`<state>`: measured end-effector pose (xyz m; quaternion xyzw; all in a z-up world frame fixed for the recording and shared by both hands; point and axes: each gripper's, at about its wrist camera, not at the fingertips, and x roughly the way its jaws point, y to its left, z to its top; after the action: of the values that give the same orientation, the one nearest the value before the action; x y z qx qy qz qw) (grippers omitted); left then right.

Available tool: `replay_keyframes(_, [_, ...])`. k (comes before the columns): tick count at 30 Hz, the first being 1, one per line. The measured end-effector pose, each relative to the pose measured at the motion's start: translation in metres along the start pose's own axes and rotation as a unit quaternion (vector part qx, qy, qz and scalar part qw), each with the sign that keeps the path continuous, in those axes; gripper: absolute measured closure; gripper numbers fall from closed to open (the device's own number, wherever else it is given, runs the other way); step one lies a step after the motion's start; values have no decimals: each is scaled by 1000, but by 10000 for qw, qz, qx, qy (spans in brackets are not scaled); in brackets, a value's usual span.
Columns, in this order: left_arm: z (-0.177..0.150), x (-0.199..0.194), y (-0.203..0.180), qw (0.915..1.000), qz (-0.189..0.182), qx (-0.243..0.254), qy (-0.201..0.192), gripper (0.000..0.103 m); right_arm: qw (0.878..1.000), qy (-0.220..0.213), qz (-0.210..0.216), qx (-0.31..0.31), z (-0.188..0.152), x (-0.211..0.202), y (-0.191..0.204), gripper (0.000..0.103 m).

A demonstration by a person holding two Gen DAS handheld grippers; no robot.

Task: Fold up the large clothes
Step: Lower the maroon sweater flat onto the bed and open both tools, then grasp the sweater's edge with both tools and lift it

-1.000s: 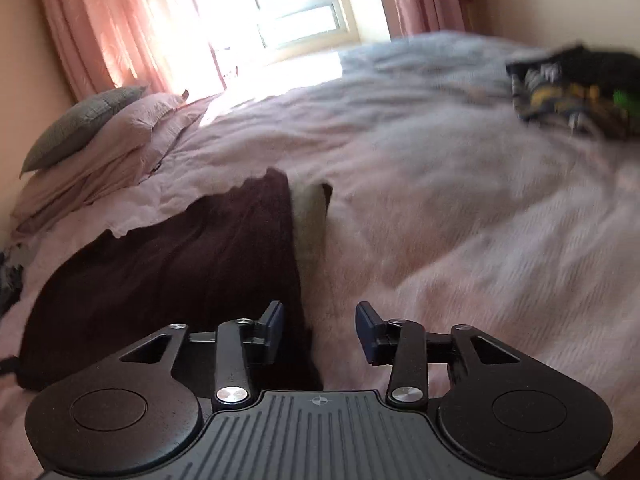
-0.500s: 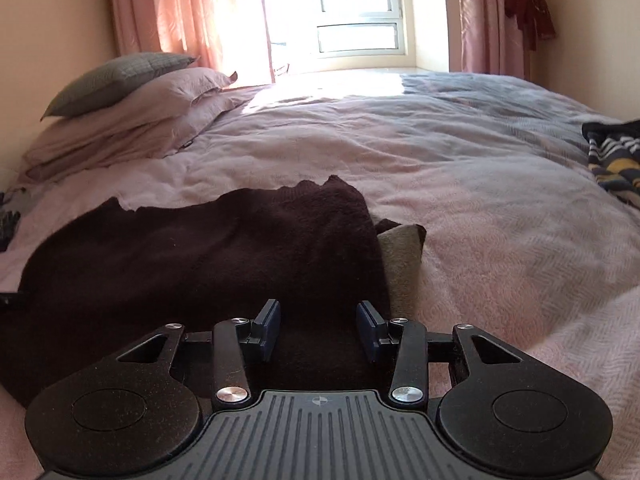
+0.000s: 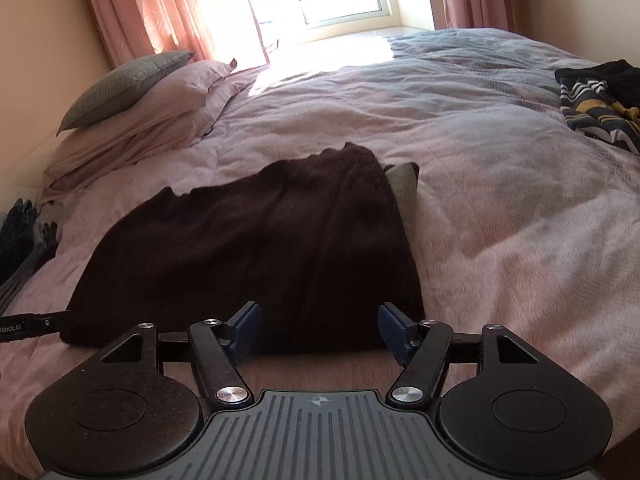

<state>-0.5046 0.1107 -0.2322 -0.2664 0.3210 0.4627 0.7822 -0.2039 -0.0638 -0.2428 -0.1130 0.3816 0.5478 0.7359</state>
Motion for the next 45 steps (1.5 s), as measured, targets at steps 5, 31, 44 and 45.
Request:
replay_keyframes(5, [-25, -21, -12, 9998, 62, 74, 177, 38, 9992, 276, -119, -248, -25, -20, 16, 40])
replay_keyframes(31, [-54, -56, -13, 9994, 190, 267, 108, 29, 9990, 240, -58, -380, -55, -52, 26, 40])
replay_keyframes(44, [0, 7, 53, 9965, -619, -553, -17, 29, 9968, 137, -647, 442, -35, -23, -38, 40])
replay_keyframes(45, [7, 17, 59, 9961, -634, -616, 8, 30, 9963, 101, -685, 501, -32, -22, -43, 40])
